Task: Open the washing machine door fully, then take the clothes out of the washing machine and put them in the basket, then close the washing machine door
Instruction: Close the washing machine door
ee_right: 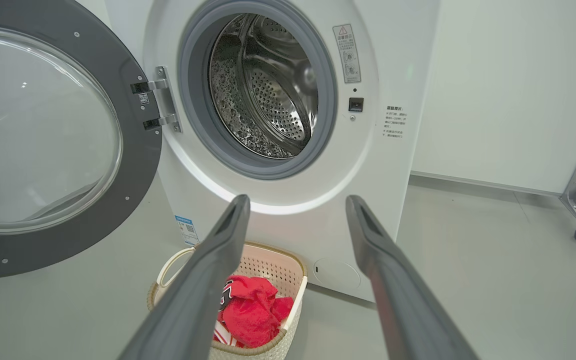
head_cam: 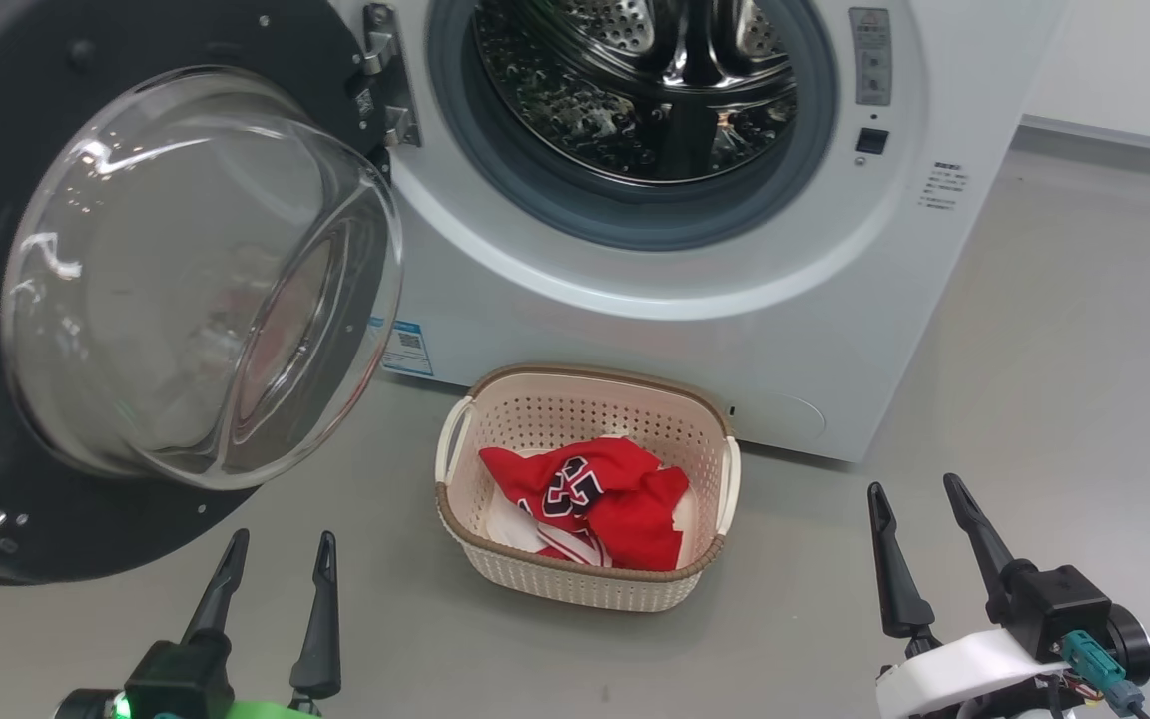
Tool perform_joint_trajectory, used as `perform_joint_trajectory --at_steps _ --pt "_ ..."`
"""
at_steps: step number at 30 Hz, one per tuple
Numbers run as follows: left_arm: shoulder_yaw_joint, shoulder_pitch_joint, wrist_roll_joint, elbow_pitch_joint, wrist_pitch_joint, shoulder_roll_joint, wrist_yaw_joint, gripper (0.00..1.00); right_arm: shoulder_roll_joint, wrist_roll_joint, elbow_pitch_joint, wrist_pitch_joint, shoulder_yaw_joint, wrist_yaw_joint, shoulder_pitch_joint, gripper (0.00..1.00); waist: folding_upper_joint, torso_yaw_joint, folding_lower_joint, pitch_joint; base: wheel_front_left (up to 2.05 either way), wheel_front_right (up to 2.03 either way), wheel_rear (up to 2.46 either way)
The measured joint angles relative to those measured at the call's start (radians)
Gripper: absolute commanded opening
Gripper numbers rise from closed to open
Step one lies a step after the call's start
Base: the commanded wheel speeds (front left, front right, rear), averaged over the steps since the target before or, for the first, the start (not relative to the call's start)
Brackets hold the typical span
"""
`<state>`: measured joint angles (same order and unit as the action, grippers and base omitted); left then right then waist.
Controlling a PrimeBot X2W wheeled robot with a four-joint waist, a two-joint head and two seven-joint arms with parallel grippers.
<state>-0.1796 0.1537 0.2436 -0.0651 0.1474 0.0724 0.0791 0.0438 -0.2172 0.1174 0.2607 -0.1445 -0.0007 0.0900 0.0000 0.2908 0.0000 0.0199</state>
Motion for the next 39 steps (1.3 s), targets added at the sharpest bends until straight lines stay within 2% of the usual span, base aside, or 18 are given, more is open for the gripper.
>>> perform_joint_trajectory --at_steps 2,15,31,32,33,34,39 --pt "0.006 0.000 0.003 0.000 -0.001 0.000 0.004 1.00 0.000 0.000 0.000 0.000 -0.004 0.008 0.000 1.00 0.0000 0.025 0.0000 -0.001 0.00 0.00 0.00" --pt "0.029 0.002 0.010 -0.002 -0.007 -0.001 0.013 1.00 -0.001 0.004 0.007 0.000 -0.029 0.010 0.000 1.00 0.0000 0.145 0.0000 -0.011 0.00 0.00 0.00" --pt "0.039 0.016 0.010 -0.009 -0.007 0.000 0.014 1.00 -0.002 0.009 0.018 0.000 -0.043 0.011 0.000 1.00 0.0000 0.155 0.0000 -0.016 0.00 0.00 0.00" --pt "0.039 0.016 0.010 -0.009 -0.007 0.000 0.014 0.62 -0.002 0.009 0.018 0.000 -0.044 0.011 0.000 1.00 0.0000 0.155 0.0000 -0.017 0.00 0.00 0.00" --pt "0.039 0.016 0.010 -0.009 -0.007 0.000 0.014 0.39 -0.002 0.009 0.018 0.000 -0.044 0.011 0.000 1.00 0.0000 0.155 0.0000 -0.017 0.00 0.00 0.00" --pt "0.038 0.016 0.010 -0.009 -0.007 0.000 0.014 0.00 -0.002 0.009 0.019 0.000 -0.044 0.011 0.000 1.00 0.0000 0.155 0.0000 -0.017 0.00 0.00 0.00" --pt "0.032 0.017 0.013 -0.013 -0.011 0.000 0.014 0.00 -0.002 0.008 0.019 0.000 -0.045 0.011 0.000 1.00 0.0000 0.154 0.0000 -0.017 0.00 0.00 0.00"
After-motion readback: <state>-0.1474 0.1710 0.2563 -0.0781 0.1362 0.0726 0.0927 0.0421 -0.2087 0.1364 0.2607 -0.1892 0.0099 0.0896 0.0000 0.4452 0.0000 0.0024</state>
